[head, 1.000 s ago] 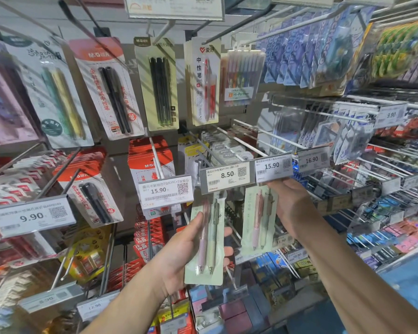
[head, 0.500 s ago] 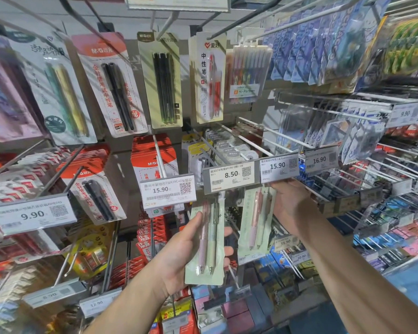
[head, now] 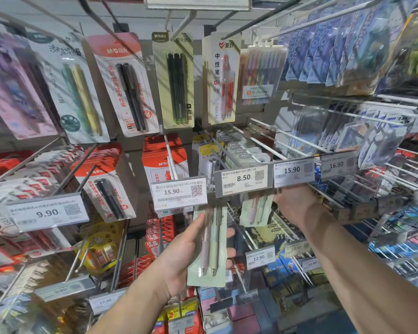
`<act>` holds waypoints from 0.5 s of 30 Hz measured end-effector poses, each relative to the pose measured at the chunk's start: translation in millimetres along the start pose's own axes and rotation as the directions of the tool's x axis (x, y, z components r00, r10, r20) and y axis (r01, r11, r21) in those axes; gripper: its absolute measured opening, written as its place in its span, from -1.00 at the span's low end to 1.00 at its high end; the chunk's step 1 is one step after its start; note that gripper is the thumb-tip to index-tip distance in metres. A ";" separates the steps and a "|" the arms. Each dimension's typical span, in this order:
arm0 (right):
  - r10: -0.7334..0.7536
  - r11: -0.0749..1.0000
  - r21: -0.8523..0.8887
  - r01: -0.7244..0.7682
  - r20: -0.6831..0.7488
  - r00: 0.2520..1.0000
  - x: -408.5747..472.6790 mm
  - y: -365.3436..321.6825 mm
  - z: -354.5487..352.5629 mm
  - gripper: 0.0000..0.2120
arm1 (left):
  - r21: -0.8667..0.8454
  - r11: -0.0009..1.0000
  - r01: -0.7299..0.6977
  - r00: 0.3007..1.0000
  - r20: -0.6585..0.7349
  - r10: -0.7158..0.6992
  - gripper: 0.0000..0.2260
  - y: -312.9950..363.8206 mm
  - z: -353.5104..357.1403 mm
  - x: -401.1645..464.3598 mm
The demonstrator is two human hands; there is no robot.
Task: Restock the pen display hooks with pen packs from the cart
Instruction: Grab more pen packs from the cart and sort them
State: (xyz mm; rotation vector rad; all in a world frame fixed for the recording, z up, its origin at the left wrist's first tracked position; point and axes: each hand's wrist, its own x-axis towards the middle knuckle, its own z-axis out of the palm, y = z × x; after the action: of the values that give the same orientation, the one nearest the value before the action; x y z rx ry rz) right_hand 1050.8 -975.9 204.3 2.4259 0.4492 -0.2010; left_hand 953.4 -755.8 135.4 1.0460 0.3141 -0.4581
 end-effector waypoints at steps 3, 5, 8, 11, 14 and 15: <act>-0.009 0.985 -0.172 0.012 0.019 1.000 2.2 0.7 -2.9 -0.76 | 0.017 1.000 -0.003 1.000 0.001 0.003 -0.46 -0.5 0.9 -1.7; -0.032 0.951 -0.305 0.043 0.042 0.999 2.4 0.8 -3.4 -0.74 | 0.025 1.000 -0.002 1.000 -0.001 0.002 -0.49 -0.5 1.1 -2.8; -0.068 0.942 -0.326 0.077 0.039 0.997 4.0 2.5 -2.9 -0.68 | 0.015 1.000 0.001 1.000 -0.009 -0.001 -0.47 0.6 0.4 -4.6; -0.093 0.964 -0.245 0.101 0.041 0.995 7.1 3.9 -0.5 -0.64 | 0.008 1.000 0.013 1.000 -0.012 -0.013 -0.46 1.8 0.2 -6.4; -0.085 0.954 -0.288 0.079 -0.010 0.996 11.7 4.2 1.6 -0.68 | 0.004 1.000 0.017 1.000 -0.010 -0.017 -0.46 2.8 -0.2 -7.7; -0.069 0.951 -0.303 0.061 -0.015 0.998 12.7 4.1 1.9 -0.70 | 0.002 1.000 0.017 1.000 -0.010 -0.017 -0.46 3.2 -0.4 -8.5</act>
State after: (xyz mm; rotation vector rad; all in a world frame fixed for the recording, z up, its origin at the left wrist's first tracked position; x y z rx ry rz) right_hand 1064.1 -976.6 202.0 2.1169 0.5310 -0.1198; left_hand 947.7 -752.3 141.5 1.0490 0.3317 -0.4684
